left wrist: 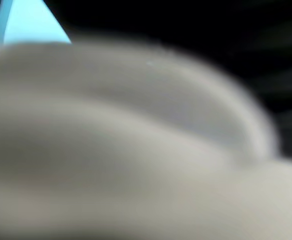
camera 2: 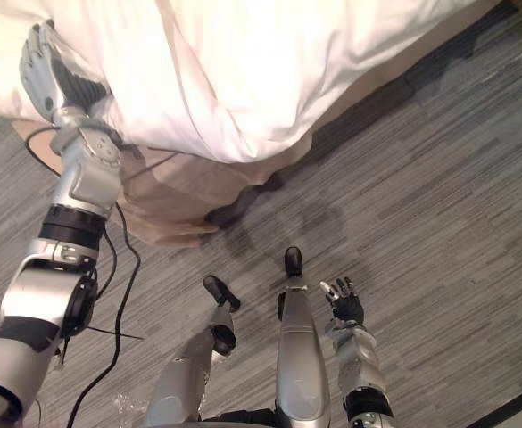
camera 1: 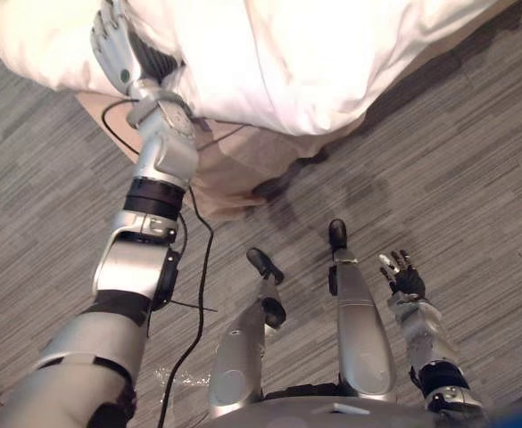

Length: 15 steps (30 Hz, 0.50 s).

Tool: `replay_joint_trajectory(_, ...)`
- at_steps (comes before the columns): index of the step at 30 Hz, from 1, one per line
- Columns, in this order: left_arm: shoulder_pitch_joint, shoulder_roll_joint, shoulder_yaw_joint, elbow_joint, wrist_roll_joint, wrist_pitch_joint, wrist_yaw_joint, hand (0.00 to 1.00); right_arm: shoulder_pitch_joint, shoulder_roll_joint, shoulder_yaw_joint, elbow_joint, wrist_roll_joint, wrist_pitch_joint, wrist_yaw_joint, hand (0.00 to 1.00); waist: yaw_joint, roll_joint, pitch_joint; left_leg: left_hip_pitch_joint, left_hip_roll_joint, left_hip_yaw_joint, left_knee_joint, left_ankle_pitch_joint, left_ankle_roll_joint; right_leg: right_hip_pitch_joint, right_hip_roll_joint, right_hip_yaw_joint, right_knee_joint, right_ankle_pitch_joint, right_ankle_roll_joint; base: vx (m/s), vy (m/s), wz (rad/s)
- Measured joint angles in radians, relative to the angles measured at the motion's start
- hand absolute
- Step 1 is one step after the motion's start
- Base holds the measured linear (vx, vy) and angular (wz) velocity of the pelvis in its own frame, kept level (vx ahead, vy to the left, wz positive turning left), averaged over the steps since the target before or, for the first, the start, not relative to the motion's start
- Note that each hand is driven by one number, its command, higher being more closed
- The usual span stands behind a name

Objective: Tidy the bed and pick cloth on bed and put in laundry

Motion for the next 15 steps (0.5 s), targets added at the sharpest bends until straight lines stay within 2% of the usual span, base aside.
replay_joint_trajectory(2,-0.002,0.03,-0.011,-0.002,0.029,-0.012,-0.027,1.0,-0.022,-0.001,-0.013,-0.004,0.032,-0.003,0.0,0.0,0.001,0.009,0.005,-0.013,0.0,0.007,0.001,0.0,0.0,-0.014,0.0,0.003,-0.001,0.002,0.0,0.08,-0.028,0.0)
replay_joint_trajectory(8,-0.005,0.055,-0.027,0.004,0.014,-0.05,-0.034,1.0,-0.035,0.009,-0.066,-0.004,0.053,0.005,-0.018,0.0,-0.001,0.01,0.006,-0.021,-0.001,0.022,0.005,0.0,0.0,-0.016,-0.001,0.006,-0.014,0.009,0.006,0.09,-0.027,-0.01)
replay_joint_trajectory(11,-0.009,0.065,-0.051,0.012,-0.007,-0.051,-0.063,1.0,-0.033,0.011,-0.102,-0.003,0.053,0.007,-0.021,0.0,-0.007,0.011,0.006,-0.006,-0.001,0.028,0.004,-0.004,0.006,0.008,-0.002,0.004,-0.033,0.014,0.011,0.12,-0.014,-0.04)
replay_joint_trajectory(15,-0.002,0.069,-0.106,0.051,-0.015,-0.086,-0.12,1.0,-0.006,0.01,-0.114,-0.001,0.048,0.002,-0.013,0.0,-0.008,0.011,0.006,0.051,-0.004,0.046,-0.004,-0.005,0.006,0.081,-0.009,-0.007,-0.061,0.013,0.014,0.13,0.008,0.0)
